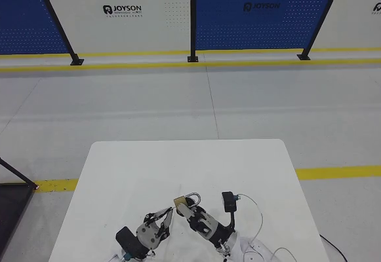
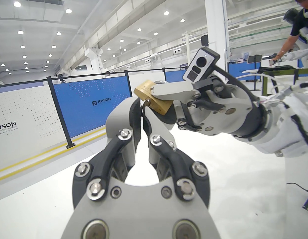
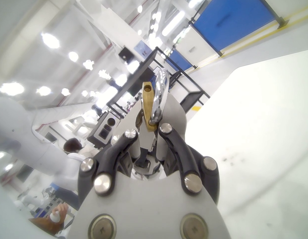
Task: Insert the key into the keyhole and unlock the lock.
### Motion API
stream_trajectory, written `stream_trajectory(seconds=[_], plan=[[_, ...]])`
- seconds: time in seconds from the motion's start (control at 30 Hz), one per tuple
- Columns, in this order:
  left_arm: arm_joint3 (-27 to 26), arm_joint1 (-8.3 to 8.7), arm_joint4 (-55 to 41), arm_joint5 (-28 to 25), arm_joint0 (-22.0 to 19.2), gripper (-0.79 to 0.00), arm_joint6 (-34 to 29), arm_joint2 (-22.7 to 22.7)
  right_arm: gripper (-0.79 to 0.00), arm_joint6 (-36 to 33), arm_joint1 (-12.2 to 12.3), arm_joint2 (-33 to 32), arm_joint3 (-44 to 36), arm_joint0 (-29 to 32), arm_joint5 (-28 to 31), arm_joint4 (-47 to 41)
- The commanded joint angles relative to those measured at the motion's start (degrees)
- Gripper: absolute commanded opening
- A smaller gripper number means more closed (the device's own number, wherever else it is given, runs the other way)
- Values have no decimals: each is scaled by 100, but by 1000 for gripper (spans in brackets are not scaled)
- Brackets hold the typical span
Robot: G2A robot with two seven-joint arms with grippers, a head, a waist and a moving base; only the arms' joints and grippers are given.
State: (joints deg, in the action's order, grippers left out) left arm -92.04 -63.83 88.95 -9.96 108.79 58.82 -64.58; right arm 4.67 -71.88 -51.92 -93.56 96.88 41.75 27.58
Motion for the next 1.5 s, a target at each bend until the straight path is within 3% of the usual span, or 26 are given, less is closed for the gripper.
stream_trajectory(seconds=[0.0, 0.3, 0.57, 0.77, 0.97, 1.0, 1.07, 1.1, 1.13, 1.17, 1.47], plan=[[-1, 1, -149, -154, 3, 0, 10, 7, -785, 25, 0, -5, -1, 0, 8, 5], [-151, 110, -1172, -1644, 284, 0, -520, -262, -785, 147, -18, -54, 165, -44, -409, -9], [-457, 351, -2544, -2832, 1226, 0, -1526, -1389, -785, -1419, -224, 574, 979, -1014, -1818, -788], [-788, 422, -3219, -2760, 1618, 0, -2283, -1964, -785, -1869, -577, 1457, 1688, -1765, -2662, -740], [-914, 422, -3381, -2694, 1707, 0, -2417, -2121, -785, -2104, -865, 2003, 2282, -2201, -3130, -640], [-917, 419, -3384, -2656, 1693, 0, -2459, -2118, -757, -2105, -897, 2046, 2337, -2228, -3148, -654], [-919, 407, -3384, -2572, 1645, 0, -2538, -2076, -434, -2069, -943, 2111, 2426, -2268, -3203, -604], [-914, 402, -3381, -2542, 1618, 0, -2588, -2051, -360, -2045, -959, 2139, 2448, -2276, -3220, -560], [-908, 396, -3354, -2474, 1586, 0, -2637, -2036, -65, -2043, -970, 2167, 2457, -2272, -3225, -519], [-912, 389, -3336, -2404, 1557, 0, -2670, -2012, 0, -2047, -977, 2183, 2453, -2268, -3221, -490], [-961, 344, -3233, -2140, 1421, 0, -2806, -1864, 0, -2011, -873, 2119, 2091, -2025, -3375, 41]])
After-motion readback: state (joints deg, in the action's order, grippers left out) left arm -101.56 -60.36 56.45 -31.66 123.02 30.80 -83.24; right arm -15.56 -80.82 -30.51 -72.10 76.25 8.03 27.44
